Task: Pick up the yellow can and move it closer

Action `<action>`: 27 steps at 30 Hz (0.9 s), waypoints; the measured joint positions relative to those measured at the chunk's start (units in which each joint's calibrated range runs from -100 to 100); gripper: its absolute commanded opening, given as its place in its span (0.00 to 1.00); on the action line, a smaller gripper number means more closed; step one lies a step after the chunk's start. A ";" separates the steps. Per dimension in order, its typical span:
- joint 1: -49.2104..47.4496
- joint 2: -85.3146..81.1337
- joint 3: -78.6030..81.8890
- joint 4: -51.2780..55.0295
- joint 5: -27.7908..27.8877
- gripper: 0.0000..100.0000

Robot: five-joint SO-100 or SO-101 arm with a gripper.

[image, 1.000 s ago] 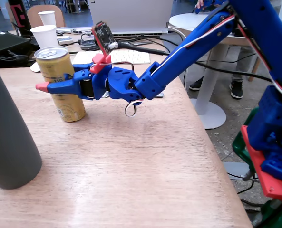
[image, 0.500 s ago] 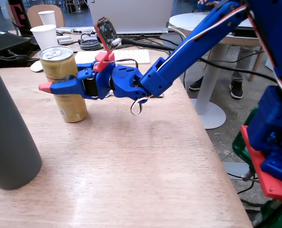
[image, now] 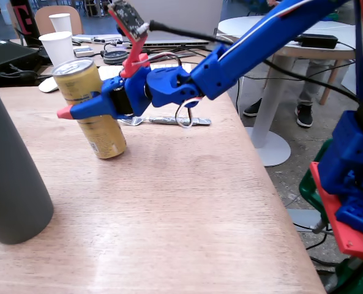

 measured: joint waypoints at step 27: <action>-2.16 -49.29 30.66 20.54 -3.17 0.23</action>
